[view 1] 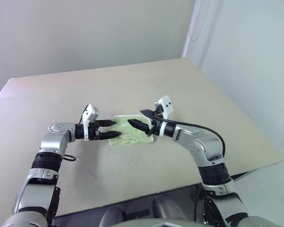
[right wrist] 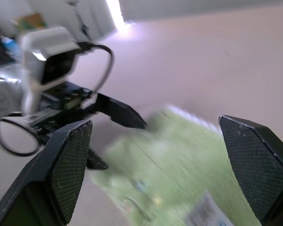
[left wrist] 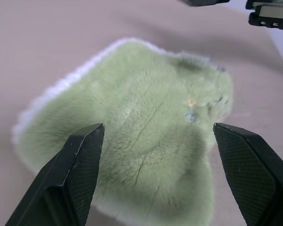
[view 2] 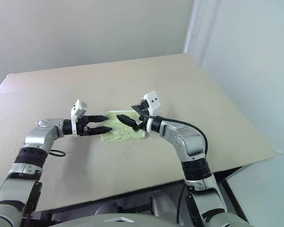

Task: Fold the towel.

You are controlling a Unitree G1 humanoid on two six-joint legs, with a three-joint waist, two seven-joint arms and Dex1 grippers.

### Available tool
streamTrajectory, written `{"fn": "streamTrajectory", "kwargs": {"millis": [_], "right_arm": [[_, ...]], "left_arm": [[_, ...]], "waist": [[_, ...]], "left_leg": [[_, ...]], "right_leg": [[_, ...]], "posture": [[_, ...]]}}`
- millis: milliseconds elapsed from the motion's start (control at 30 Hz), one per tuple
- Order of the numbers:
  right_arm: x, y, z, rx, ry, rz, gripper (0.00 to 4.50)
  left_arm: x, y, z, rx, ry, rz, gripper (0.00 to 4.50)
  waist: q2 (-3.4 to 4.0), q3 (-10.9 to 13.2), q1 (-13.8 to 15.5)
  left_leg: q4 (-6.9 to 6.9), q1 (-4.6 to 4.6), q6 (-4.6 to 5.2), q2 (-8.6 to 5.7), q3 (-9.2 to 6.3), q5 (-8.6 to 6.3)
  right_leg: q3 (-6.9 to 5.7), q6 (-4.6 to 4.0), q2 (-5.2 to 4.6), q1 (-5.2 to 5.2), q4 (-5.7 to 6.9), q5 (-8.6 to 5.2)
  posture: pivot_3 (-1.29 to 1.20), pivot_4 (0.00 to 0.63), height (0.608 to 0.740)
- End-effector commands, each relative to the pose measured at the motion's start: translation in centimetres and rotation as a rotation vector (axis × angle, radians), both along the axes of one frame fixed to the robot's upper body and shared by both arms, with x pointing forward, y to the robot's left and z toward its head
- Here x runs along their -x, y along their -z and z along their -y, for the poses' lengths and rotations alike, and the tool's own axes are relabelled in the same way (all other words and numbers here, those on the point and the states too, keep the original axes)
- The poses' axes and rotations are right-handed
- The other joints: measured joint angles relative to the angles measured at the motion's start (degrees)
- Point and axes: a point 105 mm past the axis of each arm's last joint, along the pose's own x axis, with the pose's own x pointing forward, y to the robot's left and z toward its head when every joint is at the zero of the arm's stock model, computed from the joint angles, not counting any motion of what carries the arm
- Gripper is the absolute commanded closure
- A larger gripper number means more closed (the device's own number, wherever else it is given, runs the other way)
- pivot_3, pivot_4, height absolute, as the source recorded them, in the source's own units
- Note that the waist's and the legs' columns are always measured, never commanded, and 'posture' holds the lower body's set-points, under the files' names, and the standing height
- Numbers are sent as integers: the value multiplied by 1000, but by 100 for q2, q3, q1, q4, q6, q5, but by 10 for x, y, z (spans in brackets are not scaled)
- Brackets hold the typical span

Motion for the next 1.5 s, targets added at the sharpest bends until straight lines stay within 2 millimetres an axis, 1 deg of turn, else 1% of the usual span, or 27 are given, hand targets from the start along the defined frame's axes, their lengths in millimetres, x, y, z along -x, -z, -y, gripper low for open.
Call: {"fn": "streamTrajectory", "kwargs": {"millis": [33,100,167,233,333,433,533,633,700,767,1000,1100,1367,1500], "right_arm": [[14,-16,-8,3,-107,88,0],[19,-11,-10,73,-153,124,0],[22,-1,-13,172,-198,168,0],[22,6,-14,250,-230,211,0],[21,12,-15,330,-267,265,0],[19,19,-14,400,-295,309,0],[14,28,-14,467,-304,335,0],[8,43,-12,582,-314,372,0],[5,45,-14,603,-309,390,0],[0,45,-16,615,-291,402,0],[-9,59,-17,723,-295,477,0],[-7,65,-17,772,-323,513,0],[-5,72,-11,836,-341,568,0],[-8,70,-16,820,-316,577,0]], "left_arm": [[-1,-25,-16,0,-10,81,609],[1,-27,-28,-36,-38,105,609],[4,-27,-39,-96,-66,169,609],[12,-25,-44,-159,-60,239,609],[35,-18,-43,-242,35,300,609],[47,-25,-39,-218,28,343,609],[61,-26,-38,-217,30,327,609],[74,-17,-41,-252,29,276,609],[79,-13,-41,-256,10,259,609],[81,-9,-41,-256,-11,251,609],[85,-3,-37,-233,-56,234,609],[84,-5,-34,-239,-55,234,609],[70,-6,-35,-255,-58,233,609],[66,-7,-31,-265,-50,237,609]], "waist": [[0,0,3],[1,0,-10],[1,1,-27],[4,2,-29],[3,2,-60],[2,3,-55],[0,4,-61],[3,6,-90],[4,7,-96],[4,7,-95],[4,7,-87],[4,7,-89],[2,6,-91],[2,6,-95]], "left_leg": [[0,0,0,0,0,0],[0,0,0,0,0,0],[0,2,0,1,1,0],[-1,2,0,2,1,0],[-1,-1,0,2,3,0],[-1,-2,-1,3,5,0],[0,-2,-1,2,4,0],[0,3,0,3,6,0],[-1,4,0,3,8,0],[-1,3,0,3,8,0],[-1,2,-1,3,7,0],[-1,2,-1,3,8,0],[0,8,-1,3,7,0],[0,7,-1,3,7,0]], "right_leg": [[0,-1,0,0,0,0],[0,-2,0,0,0,-1],[0,-7,0,0,0,-4],[0,-15,-2,-1,0,-9],[0,-19,-4,-2,-1,-11],[0,-19,-6,-2,-4,-11],[-1,-19,-8,-1,-3,-11],[0,-20,-7,-2,-2,-12],[0,-21,-7,-2,-2,-13],[0,-21,-7,-2,-2,-13],[0,-21,-6,-3,-2,-13],[0,-21,-7,-3,-2,-13],[0,-22,-6,2,-1,-12],[0,-22,-6,2,-1,-12]], "posture": [[0,0,740],[0,0,740],[0,0,740],[0,0,740],[0,0,740],[0,0,740],[0,0,740],[0,0,740],[0,0,740],[0,0,740],[0,0,740],[0,0,740],[0,0,740],[0,0,740]]}}
